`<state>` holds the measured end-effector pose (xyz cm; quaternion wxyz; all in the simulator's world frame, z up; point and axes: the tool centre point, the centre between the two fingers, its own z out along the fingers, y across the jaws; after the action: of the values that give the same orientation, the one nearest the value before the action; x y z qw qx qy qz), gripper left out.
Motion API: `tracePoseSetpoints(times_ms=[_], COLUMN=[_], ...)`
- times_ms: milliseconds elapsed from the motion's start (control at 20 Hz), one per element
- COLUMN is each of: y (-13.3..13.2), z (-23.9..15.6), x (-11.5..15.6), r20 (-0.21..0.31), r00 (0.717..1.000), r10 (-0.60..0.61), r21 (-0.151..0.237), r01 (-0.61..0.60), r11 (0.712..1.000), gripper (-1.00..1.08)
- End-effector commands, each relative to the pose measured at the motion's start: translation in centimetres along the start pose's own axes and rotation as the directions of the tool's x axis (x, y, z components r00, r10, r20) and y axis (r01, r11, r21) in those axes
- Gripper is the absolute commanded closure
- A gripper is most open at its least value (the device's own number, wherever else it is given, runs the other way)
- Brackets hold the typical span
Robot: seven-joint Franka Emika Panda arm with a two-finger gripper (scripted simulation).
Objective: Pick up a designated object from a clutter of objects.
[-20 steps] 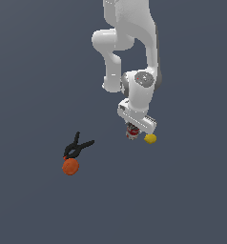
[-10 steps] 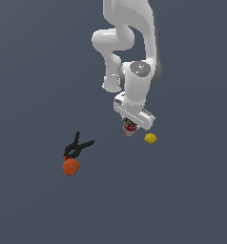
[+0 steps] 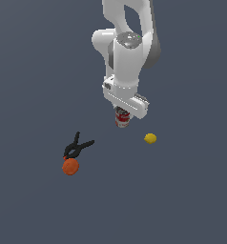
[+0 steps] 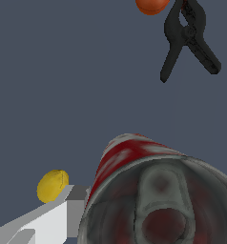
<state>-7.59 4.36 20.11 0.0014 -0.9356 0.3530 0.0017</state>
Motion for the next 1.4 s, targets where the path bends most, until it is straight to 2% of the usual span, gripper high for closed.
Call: tracePoseSetpoints(times_ms=[0, 800, 1350], y=[0.8, 5.8, 7.1], z=[-2.5, -16.8, -21.1], x=[0.9, 6.7, 8.7], r20=[-0.002, -0.003, -0.004], r00=[1.0, 1.0, 1.0], r10=[0.0, 0.001, 0.001], r21=[0.003, 0.0, -0.001], r01=[0.0, -0.001, -0.001], r11=[1.0, 1.0, 1.0], gripper=[1.08, 1.08, 1.08])
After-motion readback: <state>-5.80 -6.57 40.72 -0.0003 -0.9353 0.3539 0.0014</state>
